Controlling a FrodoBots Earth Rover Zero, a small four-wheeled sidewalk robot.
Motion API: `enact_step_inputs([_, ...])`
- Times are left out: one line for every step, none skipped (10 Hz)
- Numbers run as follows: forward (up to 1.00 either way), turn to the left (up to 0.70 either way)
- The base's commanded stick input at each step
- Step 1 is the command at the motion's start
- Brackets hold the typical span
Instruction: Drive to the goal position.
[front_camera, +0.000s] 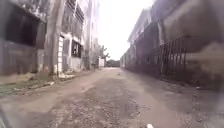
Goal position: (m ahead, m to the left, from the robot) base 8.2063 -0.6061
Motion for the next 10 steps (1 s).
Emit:
enact_step_inputs([0.7, 0.0])
enact_step_inputs([0.7, 0.0])
enact_step_inputs([0.7, 0.0])
enact_step_inputs([0.7, 0.0])
enact_step_inputs([0.7, 0.0])
enact_step_inputs([0.7, 0.0])
enact_step_inputs([0.7, 0.0])
enact_step_inputs([0.7, 0.0])
enact_step_inputs([0.7, 0.0])
enact_step_inputs([0.7, 0.0])
